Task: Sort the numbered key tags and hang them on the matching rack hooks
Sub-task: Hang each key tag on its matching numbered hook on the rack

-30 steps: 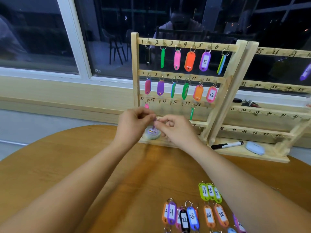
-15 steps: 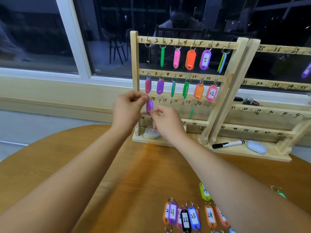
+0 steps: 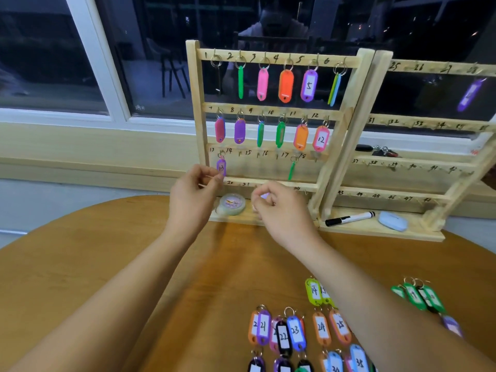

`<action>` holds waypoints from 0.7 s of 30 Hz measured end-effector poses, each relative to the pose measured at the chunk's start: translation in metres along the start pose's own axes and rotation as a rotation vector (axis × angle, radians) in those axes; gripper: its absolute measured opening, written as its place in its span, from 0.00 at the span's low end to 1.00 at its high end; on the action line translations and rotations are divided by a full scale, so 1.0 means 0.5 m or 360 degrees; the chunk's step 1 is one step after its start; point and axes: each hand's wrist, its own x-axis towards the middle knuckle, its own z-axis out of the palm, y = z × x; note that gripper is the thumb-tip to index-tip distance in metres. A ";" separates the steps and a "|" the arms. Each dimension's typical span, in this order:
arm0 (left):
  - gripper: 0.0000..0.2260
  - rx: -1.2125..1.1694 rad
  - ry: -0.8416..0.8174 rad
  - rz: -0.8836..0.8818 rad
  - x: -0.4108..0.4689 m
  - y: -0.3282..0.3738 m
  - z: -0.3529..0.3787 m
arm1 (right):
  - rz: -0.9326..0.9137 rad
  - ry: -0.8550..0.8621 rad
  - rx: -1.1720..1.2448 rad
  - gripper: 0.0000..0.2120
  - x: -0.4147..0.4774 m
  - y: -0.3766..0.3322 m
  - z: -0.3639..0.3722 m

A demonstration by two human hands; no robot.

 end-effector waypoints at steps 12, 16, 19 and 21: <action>0.03 0.0474 -0.0803 0.0119 -0.214 -0.049 0.143 | 0.0240 -0.0066 -0.0409 0.07 -0.234 0.128 -0.164; 0.07 0.0618 -0.0965 0.0210 -0.233 -0.043 0.176 | 0.0194 0.0094 -0.0564 0.08 -0.263 0.154 -0.176; 0.09 0.0630 -0.1008 0.0217 -0.241 -0.032 0.195 | 0.0157 0.0162 -0.0644 0.07 -0.266 0.164 -0.179; 0.10 0.0612 -0.0993 0.0245 -0.250 -0.028 0.207 | 0.0124 0.0169 -0.0662 0.07 -0.271 0.172 -0.171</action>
